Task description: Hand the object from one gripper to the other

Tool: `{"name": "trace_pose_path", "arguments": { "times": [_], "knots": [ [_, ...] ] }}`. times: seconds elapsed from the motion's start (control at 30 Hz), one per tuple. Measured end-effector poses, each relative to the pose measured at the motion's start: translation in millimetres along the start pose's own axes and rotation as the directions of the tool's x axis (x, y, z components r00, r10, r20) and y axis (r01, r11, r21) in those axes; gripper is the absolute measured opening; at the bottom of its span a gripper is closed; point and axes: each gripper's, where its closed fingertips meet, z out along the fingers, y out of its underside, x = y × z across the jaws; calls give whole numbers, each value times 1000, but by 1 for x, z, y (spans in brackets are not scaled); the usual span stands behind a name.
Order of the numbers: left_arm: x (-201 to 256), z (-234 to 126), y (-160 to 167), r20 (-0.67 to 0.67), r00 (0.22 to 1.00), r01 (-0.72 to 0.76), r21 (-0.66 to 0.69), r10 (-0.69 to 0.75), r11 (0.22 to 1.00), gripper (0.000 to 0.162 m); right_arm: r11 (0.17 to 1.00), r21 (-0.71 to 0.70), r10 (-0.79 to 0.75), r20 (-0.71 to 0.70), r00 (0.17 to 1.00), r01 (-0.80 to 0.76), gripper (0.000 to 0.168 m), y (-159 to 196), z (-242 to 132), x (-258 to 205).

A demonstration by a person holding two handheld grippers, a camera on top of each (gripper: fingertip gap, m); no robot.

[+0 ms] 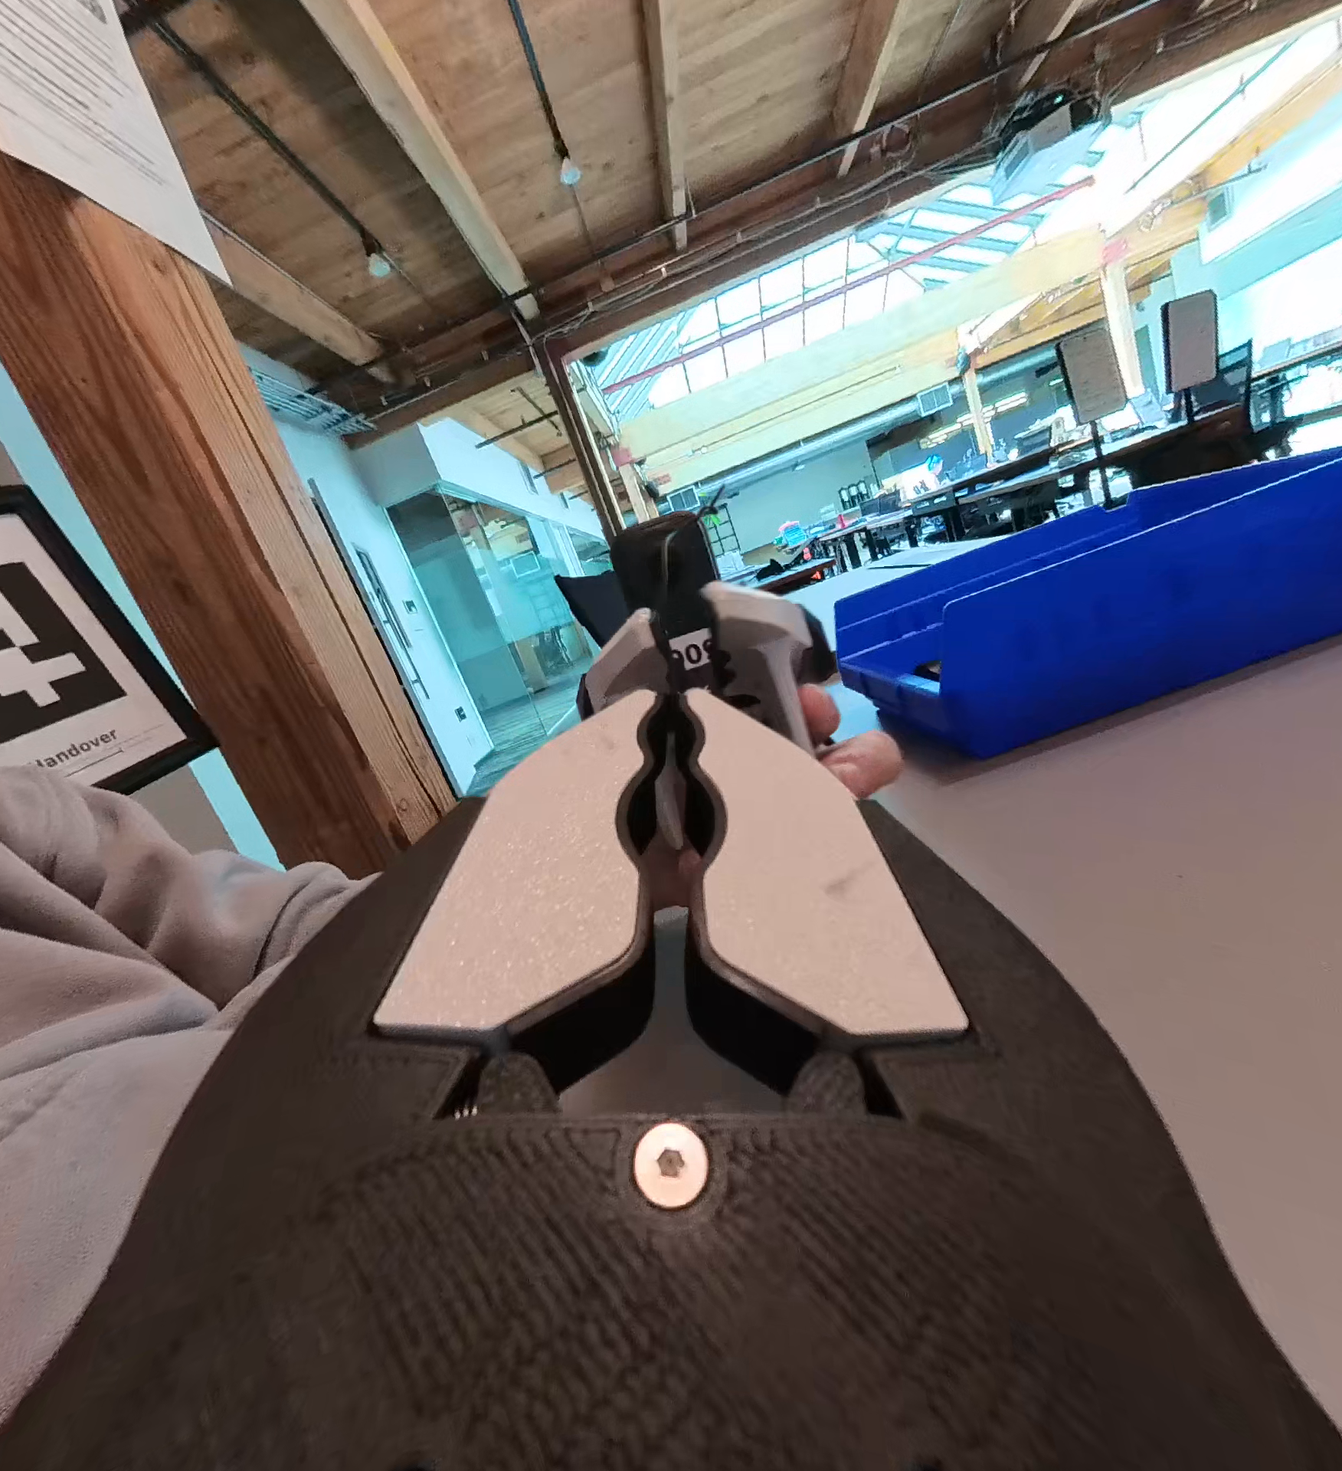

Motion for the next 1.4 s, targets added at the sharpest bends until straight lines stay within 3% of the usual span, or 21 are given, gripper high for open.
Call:
{"name": "trace_pose_path", "arguments": {
  "times": [0.07, 0.2, 0.3, 0.33, 0.43, 0.53, 0.6, 0.67, 0.87, 1.17, 1.3, 1.4],
  "knots": [
    [3, 1, 1, -14, 1000, -11, -8, 11, 1000, 1, 1000, 15, 9, -15, 1000, -9, 1, -2, -2, 3],
    [-4, 1, 6, 33, 999, -36, -50, 38, 998, 0, 1000, -1, -25, -98, 995, 25, 3, 1, -3, 15],
    [-23, -3, 9, 163, 977, -123, -105, 140, 987, 0, 980, -26, -195, -315, 929, 197, 45, -6, -9, 40],
    [-30, -6, 10, 215, 956, -174, -135, 200, 975, 0, 957, -51, -283, -361, 889, 284, 46, -9, -12, 42],
    [-48, -12, 19, 314, 842, -345, -313, 439, 885, 0, 865, -106, -488, -405, 774, 490, 37, -17, -12, 37],
    [-50, -8, 42, 222, 721, -488, -510, 657, 708, 1, 785, -201, -605, -452, 656, 586, 26, -17, -14, 43],
    [-44, -2, 59, 131, 692, -536, -565, 710, 627, 0, 761, -250, -641, -433, 634, 599, 16, -12, -13, 45],
    [-41, 2, 66, 100, 686, -547, -584, 721, 601, 1, 762, -261, -642, -417, 643, 592, 10, -9, -11, 44],
    [-46, -1, 54, 168, 676, -533, -561, 717, 634, 1, 751, -238, -649, -433, 625, 615, 13, -15, -14, 42],
    [-45, -1, 50, 169, 630, -565, -569, 757, 598, 1, 706, -270, -698, -420, 580, 654, 0, -16, -13, 41],
    [-39, 2, 45, 180, 658, -571, -514, 732, 640, 1, 754, -185, -646, -386, 659, 630, 0, -19, -10, 31],
    [-27, 7, 44, 157, 771, -509, -430, 617, 746, 19, 815, -53, -563, -305, 768, 577, 0, -24, -8, 14]
  ]
}}
